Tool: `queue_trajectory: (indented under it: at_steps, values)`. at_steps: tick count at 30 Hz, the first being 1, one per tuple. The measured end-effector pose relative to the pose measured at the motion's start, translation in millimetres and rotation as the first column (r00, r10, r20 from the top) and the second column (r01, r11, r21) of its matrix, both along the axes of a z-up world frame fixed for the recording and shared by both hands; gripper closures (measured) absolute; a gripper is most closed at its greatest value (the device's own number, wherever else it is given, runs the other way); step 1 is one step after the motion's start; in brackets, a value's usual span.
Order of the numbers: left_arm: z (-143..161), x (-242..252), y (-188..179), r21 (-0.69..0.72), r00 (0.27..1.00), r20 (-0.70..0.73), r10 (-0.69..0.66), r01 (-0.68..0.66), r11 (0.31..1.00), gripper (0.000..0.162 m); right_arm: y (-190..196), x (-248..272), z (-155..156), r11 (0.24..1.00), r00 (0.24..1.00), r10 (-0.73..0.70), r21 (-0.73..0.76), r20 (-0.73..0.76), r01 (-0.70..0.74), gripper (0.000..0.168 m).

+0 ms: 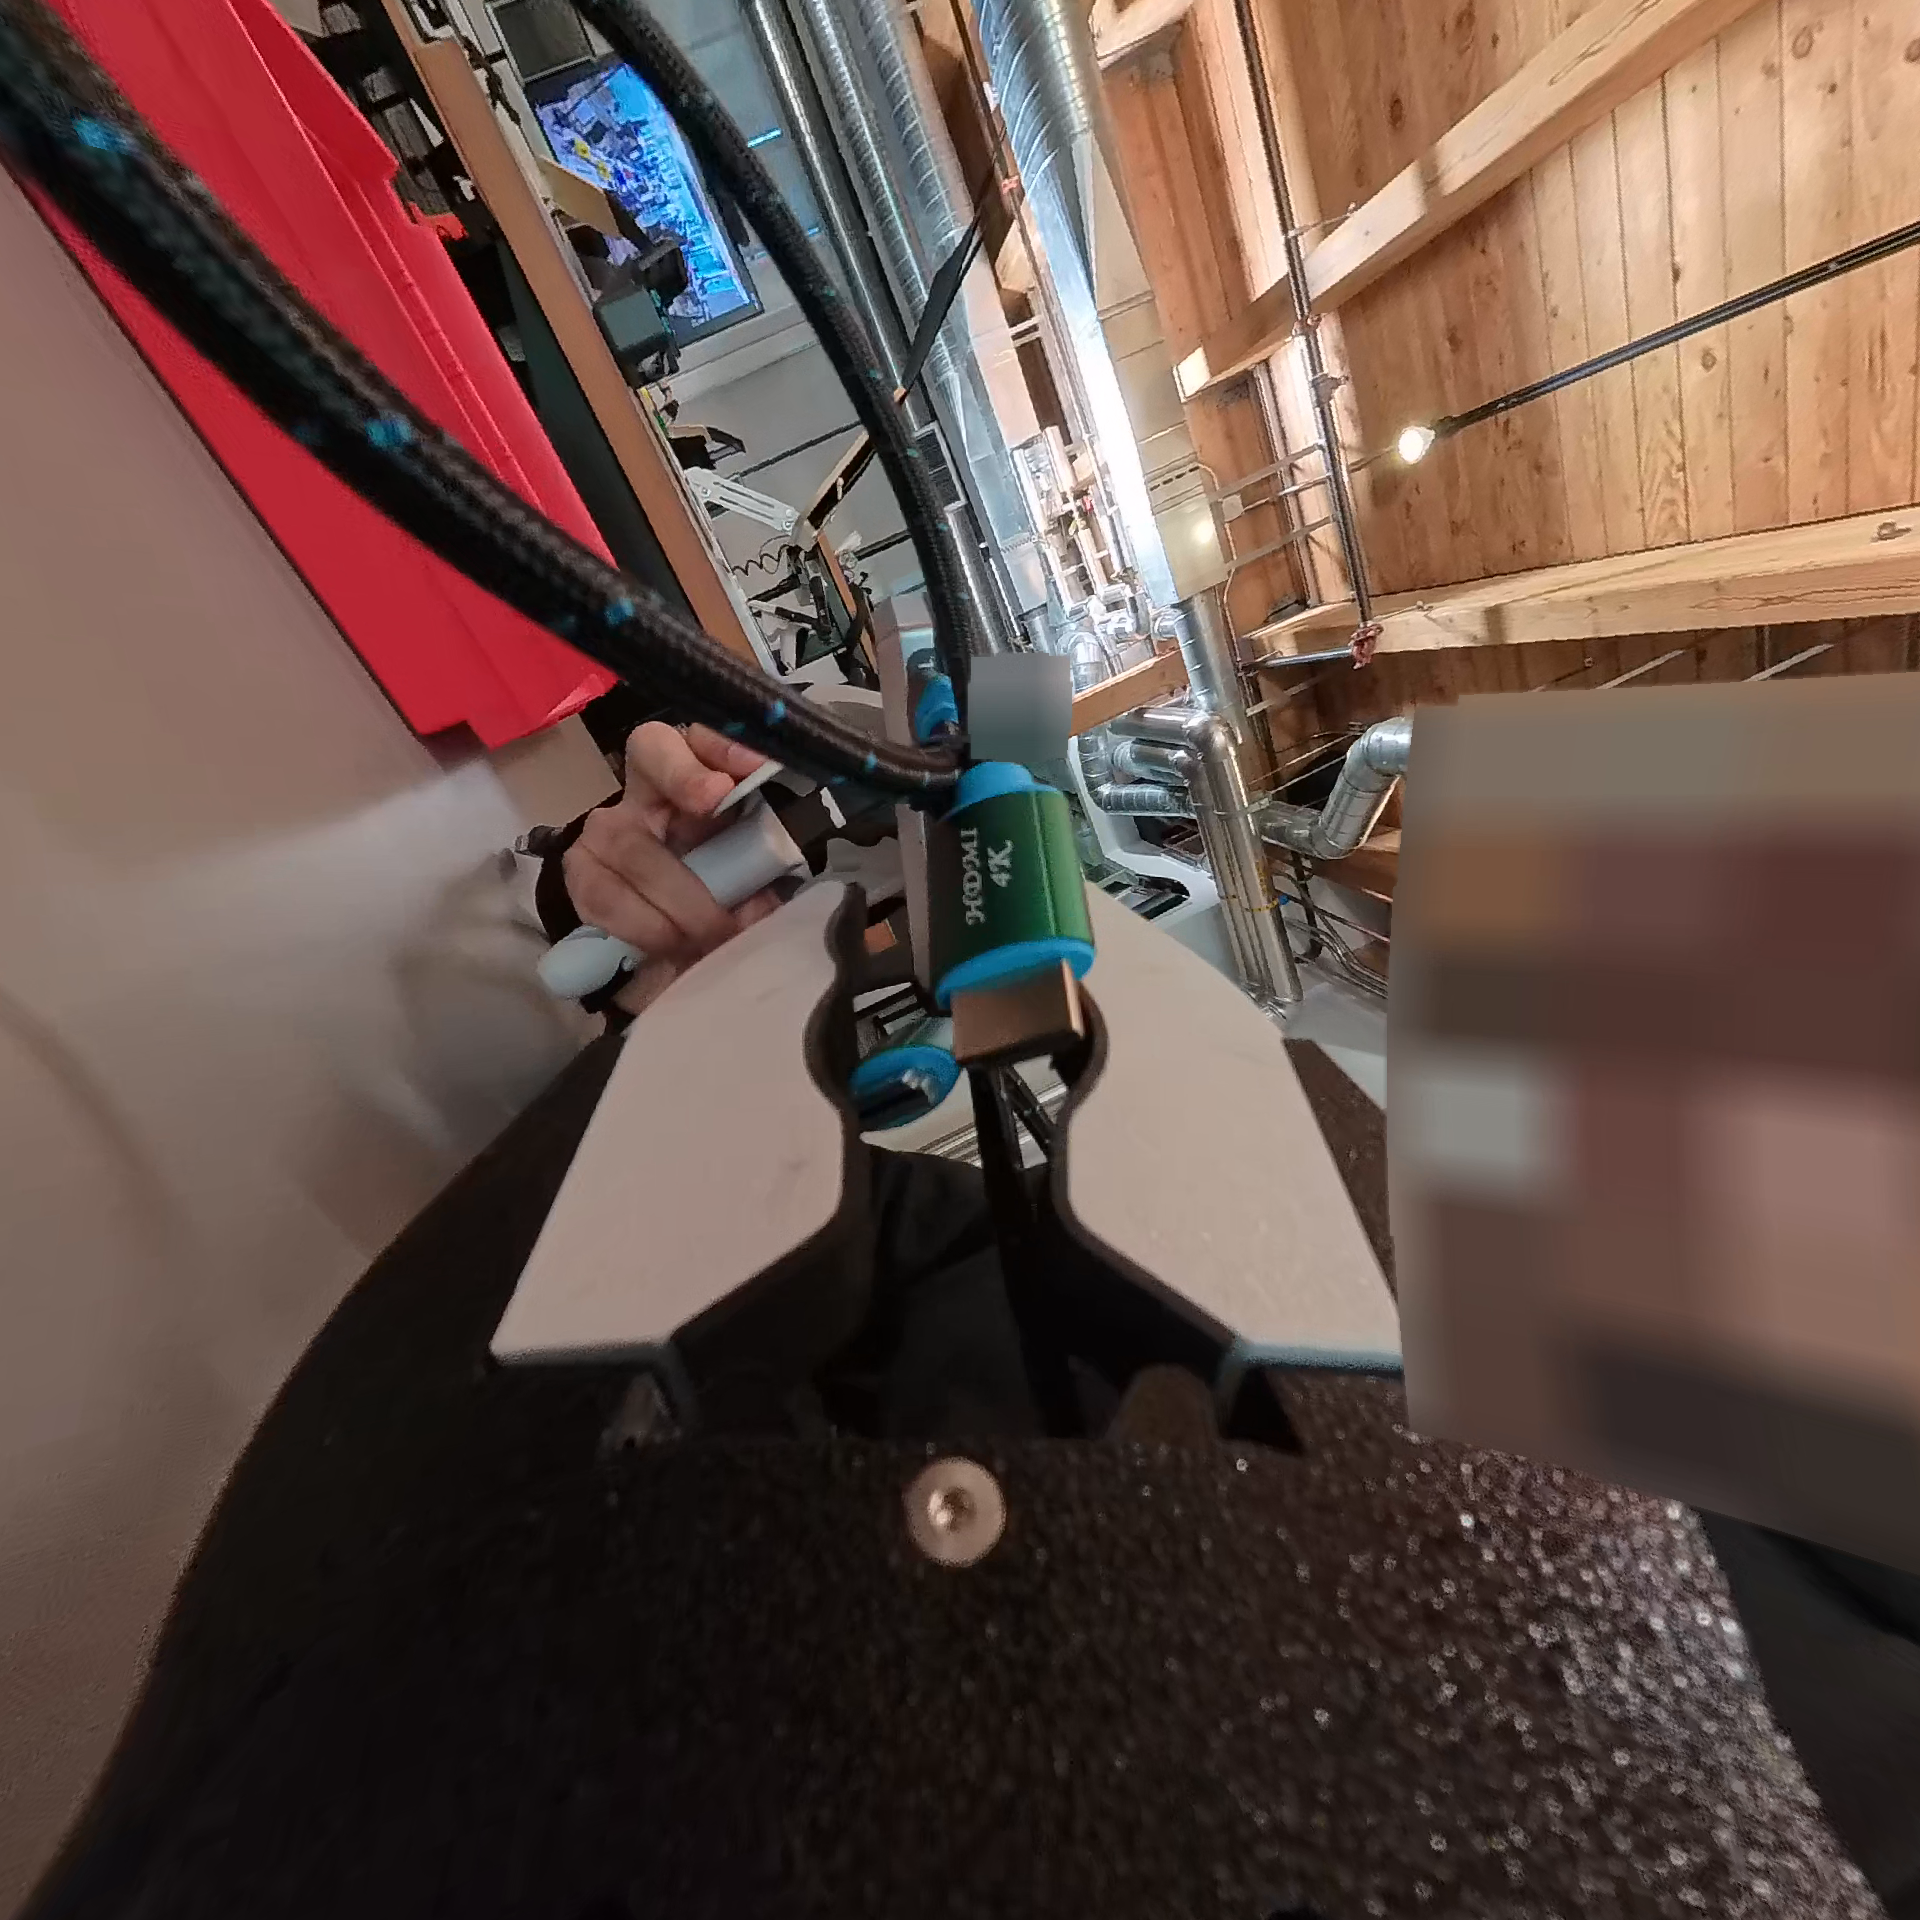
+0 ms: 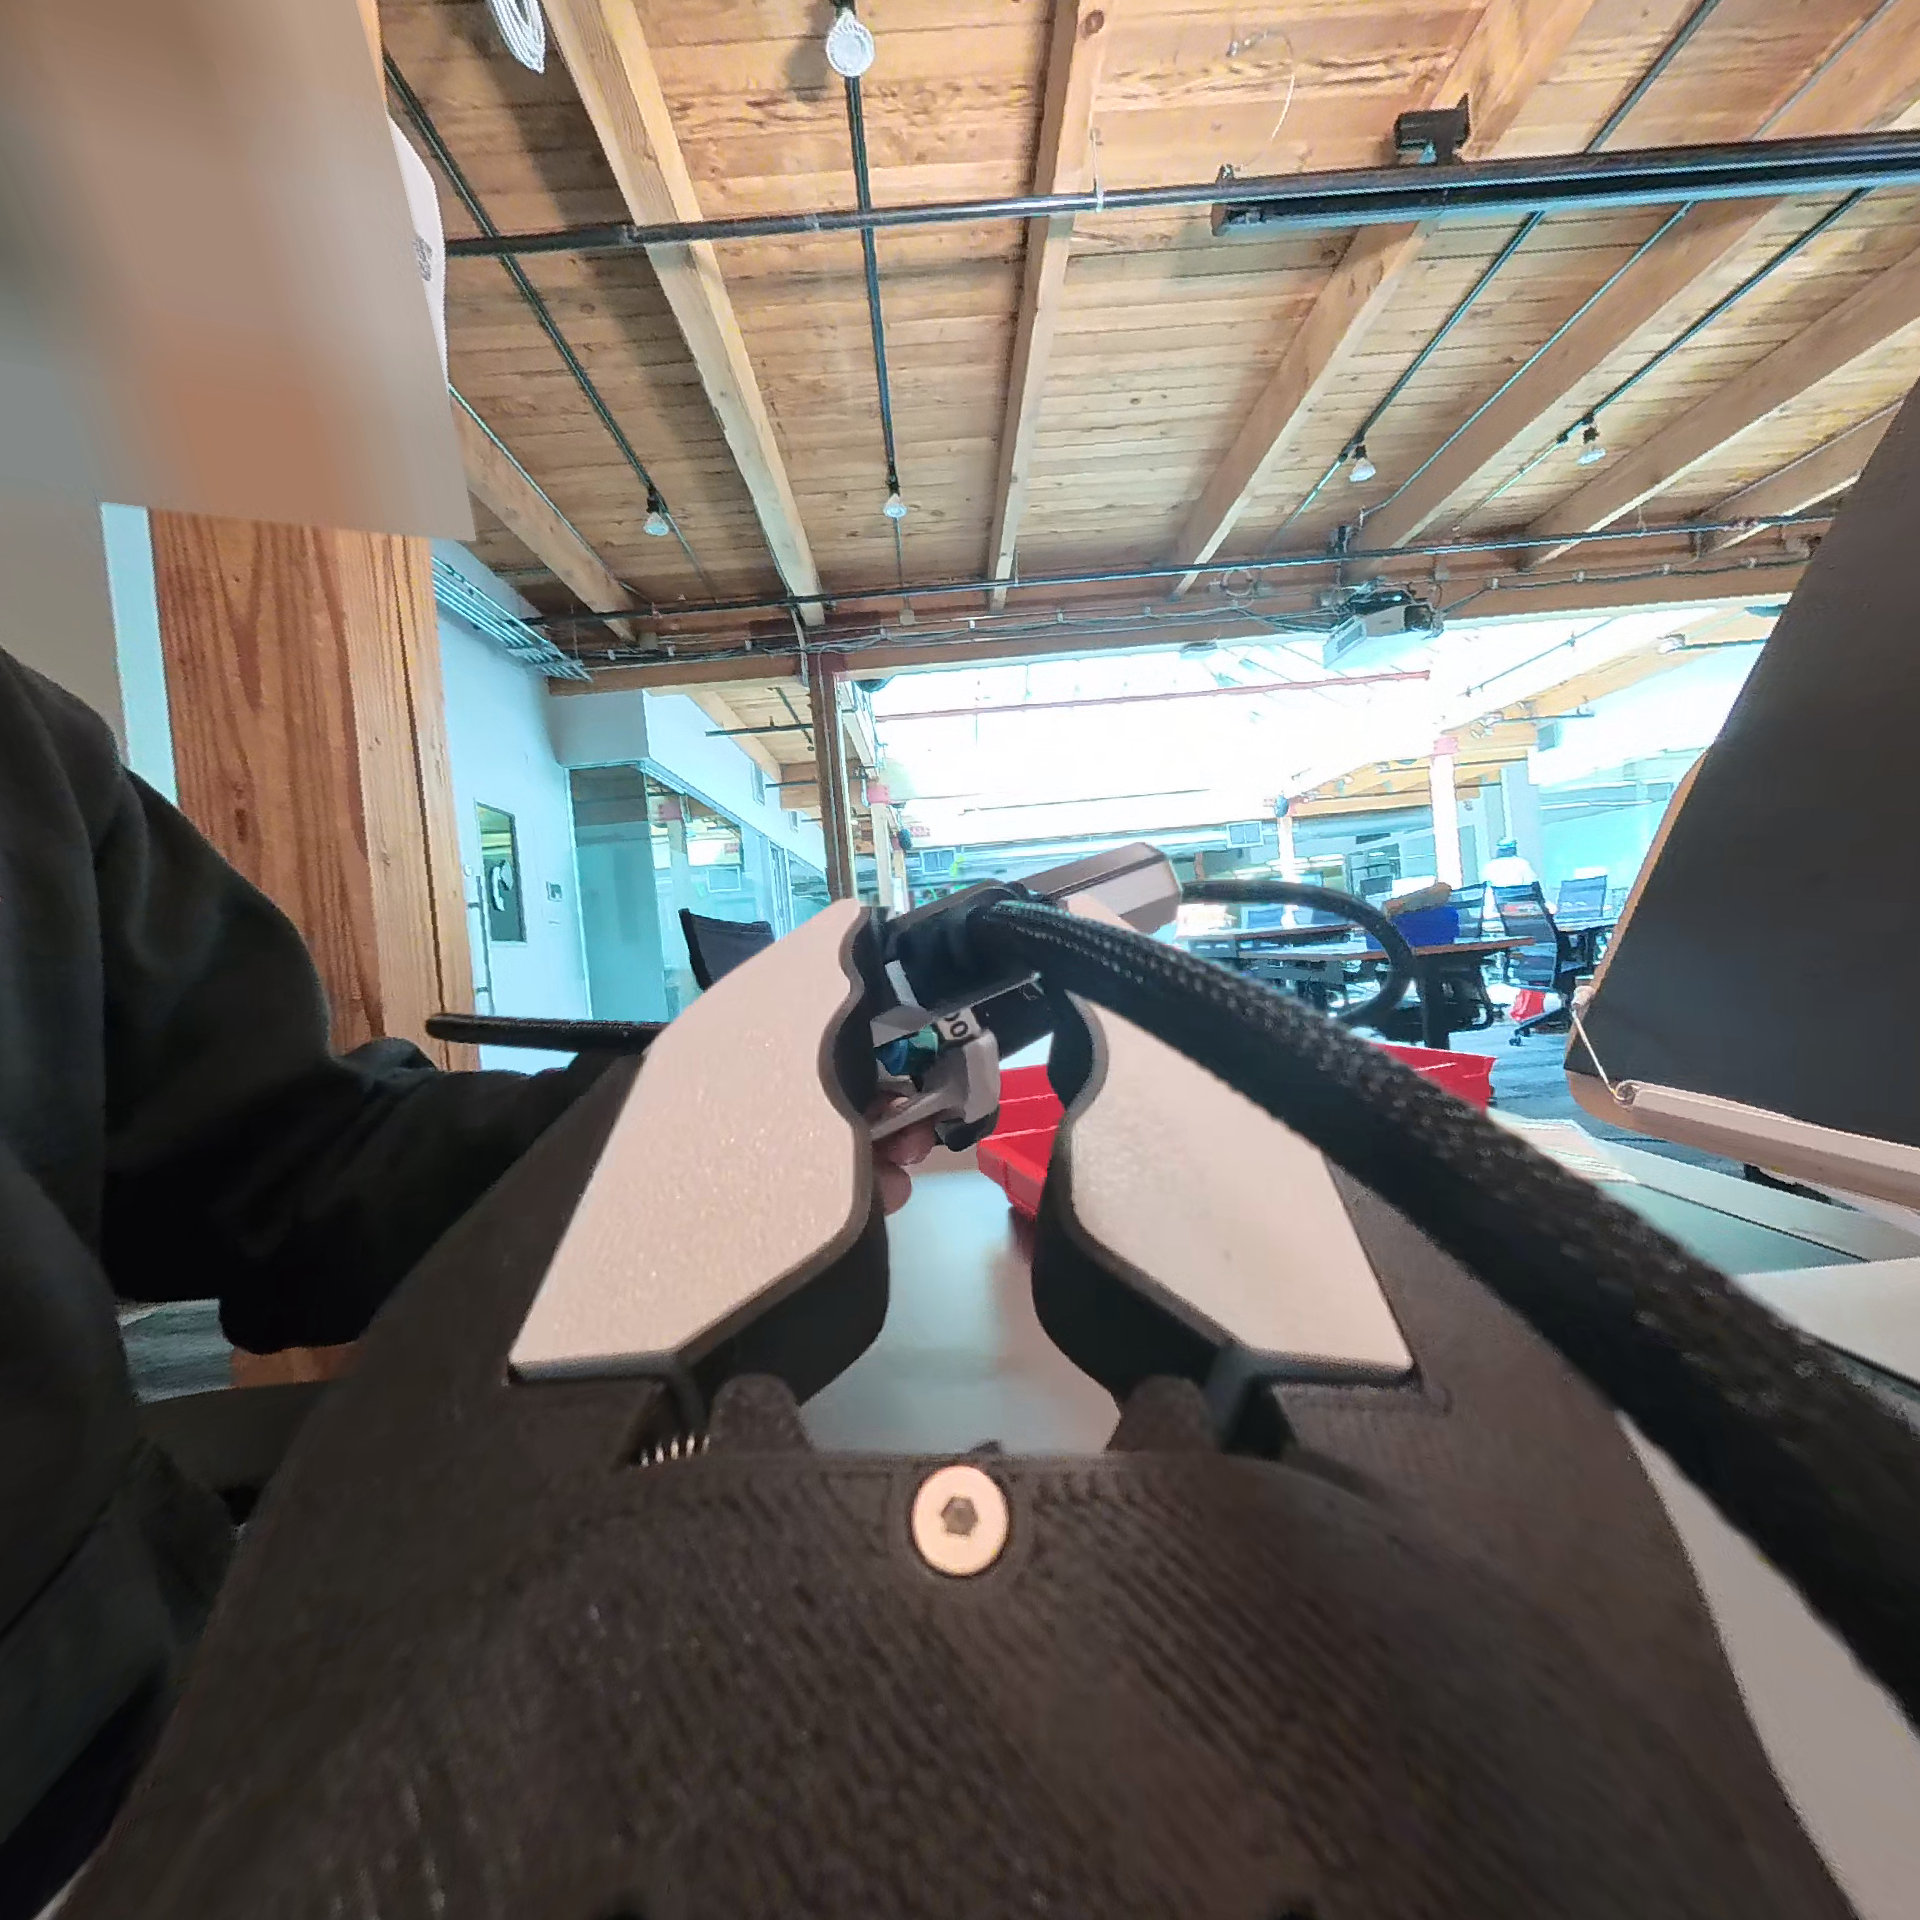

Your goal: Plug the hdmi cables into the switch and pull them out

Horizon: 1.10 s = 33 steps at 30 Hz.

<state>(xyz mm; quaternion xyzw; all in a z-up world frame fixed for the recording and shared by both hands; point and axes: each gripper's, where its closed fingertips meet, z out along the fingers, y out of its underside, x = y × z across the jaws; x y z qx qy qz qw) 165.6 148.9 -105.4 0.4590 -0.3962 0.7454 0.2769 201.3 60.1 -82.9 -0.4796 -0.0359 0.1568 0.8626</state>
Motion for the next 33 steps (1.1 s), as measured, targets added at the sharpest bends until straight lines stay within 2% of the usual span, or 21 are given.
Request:
queue_trajectory:
  at_steps: [1, 7, 16, 19, 22, 27, 33]
  values:
    - [0.1, -0.4, -0.4, -0.004, 1.0, 0.006, -0.001, 0.001, 1.0, 0.13, 0.0, -0.9, 0.5, 1.0, 1.0, 0.004, 0.002, 0.001, -0.004, 0.138]
    - [-8.0, -2.7, 0.3, -0.004, 1.0, 0.012, -0.008, 0.008, 1.0, 0.121, -5.9, 0.9, 6.3, 0.999, 0.999, 0.019, 0.041, -0.027, -0.018, 0.139]
    - [-18.1, -13.2, 15.6, 0.011, 0.999, 0.024, 0.039, -0.039, 0.999, 0.118, -14.4, 5.0, 11.3, 0.996, 0.998, 0.033, 0.085, -0.056, -0.028, 0.143]
    - [-23.6, -19.2, 19.8, 0.117, 0.996, 0.046, 0.082, -0.087, 0.989, 0.119, -10.7, 2.7, 8.2, 0.997, 0.998, 0.044, 0.069, -0.052, -0.041, 0.143]
    - [-31.5, -25.5, 16.2, 0.231, 0.994, 0.081, 0.066, -0.083, 0.969, 0.119, -7.7, -2.3, 7.3, 0.997, 0.998, 0.057, 0.053, -0.031, -0.055, 0.143]
    - [-22.0, -25.2, 23.0, 0.223, 0.99, 0.117, 0.084, -0.109, 0.969, 0.119, -9.6, -1.4, 8.0, 0.997, 0.998, 0.053, 0.057, -0.03, -0.052, 0.143]
    - [-6.6, -31.9, 60.6, 0.252, 0.971, 0.16, 0.175, -0.212, 0.944, 0.119, -17.6, 6.6, 9.7, 0.997, 0.999, 0.033, 0.073, -0.038, -0.03, 0.143]
